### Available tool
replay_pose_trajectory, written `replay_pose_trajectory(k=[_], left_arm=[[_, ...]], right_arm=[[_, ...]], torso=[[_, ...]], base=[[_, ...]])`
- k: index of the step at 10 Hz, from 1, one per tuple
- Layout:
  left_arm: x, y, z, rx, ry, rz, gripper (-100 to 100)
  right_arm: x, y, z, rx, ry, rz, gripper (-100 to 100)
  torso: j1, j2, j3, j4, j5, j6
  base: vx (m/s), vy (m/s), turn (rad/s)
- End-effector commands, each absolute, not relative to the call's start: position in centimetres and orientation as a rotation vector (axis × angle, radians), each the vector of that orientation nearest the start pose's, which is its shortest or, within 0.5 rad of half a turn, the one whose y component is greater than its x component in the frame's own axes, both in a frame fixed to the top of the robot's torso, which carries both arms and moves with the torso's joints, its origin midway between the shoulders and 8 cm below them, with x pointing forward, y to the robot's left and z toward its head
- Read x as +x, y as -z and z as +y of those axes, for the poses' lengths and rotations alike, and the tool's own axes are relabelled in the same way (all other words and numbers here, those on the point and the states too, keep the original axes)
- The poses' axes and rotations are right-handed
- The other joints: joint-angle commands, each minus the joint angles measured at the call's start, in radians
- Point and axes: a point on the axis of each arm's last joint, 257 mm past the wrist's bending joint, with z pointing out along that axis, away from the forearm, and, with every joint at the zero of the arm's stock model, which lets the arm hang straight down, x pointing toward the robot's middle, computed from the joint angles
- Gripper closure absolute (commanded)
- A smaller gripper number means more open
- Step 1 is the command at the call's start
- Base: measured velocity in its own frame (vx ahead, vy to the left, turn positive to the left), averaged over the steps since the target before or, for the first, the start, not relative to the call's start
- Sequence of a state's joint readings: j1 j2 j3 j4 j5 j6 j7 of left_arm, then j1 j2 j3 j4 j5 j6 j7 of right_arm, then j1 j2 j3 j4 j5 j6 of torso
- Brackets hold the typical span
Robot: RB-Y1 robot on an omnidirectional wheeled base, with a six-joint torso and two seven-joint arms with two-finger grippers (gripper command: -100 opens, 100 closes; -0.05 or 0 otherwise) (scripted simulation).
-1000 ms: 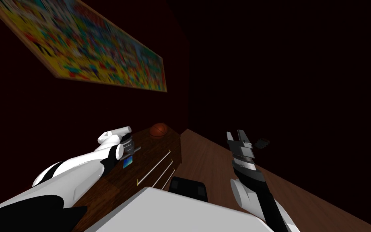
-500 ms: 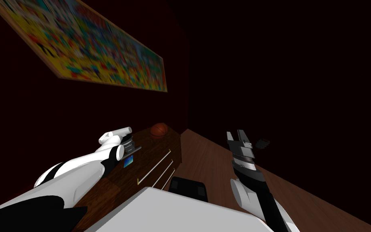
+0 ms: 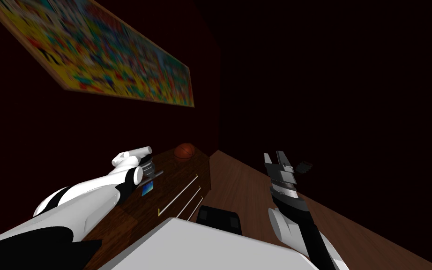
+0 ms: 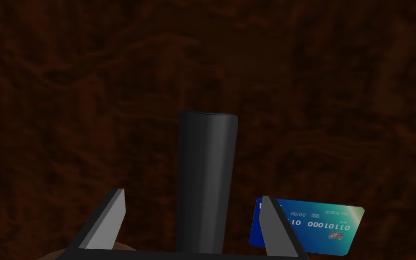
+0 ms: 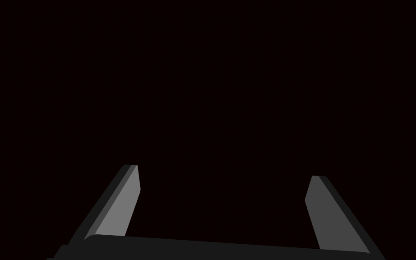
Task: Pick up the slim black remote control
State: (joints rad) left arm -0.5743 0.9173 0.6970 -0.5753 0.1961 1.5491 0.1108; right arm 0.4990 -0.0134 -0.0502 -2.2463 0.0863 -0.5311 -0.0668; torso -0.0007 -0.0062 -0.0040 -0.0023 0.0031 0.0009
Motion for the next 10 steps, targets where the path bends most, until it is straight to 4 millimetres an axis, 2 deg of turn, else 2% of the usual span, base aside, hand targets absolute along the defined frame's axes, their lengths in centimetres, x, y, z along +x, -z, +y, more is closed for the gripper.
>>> replay_pose_trajectory(k=[1,2,3,7,10], left_arm=[[30.8,29.0,66.0,-2.921,0.017,0.863,-100],[31.0,27.9,67.0,-2.889,0.017,0.853,-100],[30.9,26.2,68.8,-2.838,0.001,0.831,-100],[29.7,20.5,74.4,-2.661,-0.096,0.764,-100],[29.0,17.2,77.2,-2.559,-0.151,0.735,-100]], right_arm=[[34.5,-1.6,-28.4,0.615,-1.262,0.659,0],[34.5,-1.6,-28.4,0.615,-1.262,0.659,0],[34.5,-1.6,-28.4,0.615,-1.262,0.659,0],[34.5,-1.6,-28.4,0.615,-1.262,0.658,0],[34.5,-1.6,-28.4,0.615,-1.262,0.658,0]], torso=[[0.000,0.000,0.000,0.000,0.000,0.000],[0.001,0.000,0.000,0.000,0.000,0.000],[0.001,0.000,0.000,0.000,0.000,0.000],[-0.010,-0.004,-0.002,-0.001,-0.003,0.001],[-0.009,-0.004,-0.003,-0.001,-0.002,0.001]], base=[[0.016,-0.034,0.007],[0.013,-0.031,-0.018],[0.044,-0.105,-0.066],[0.083,-0.197,-0.068],[0.081,-0.173,-0.065]])
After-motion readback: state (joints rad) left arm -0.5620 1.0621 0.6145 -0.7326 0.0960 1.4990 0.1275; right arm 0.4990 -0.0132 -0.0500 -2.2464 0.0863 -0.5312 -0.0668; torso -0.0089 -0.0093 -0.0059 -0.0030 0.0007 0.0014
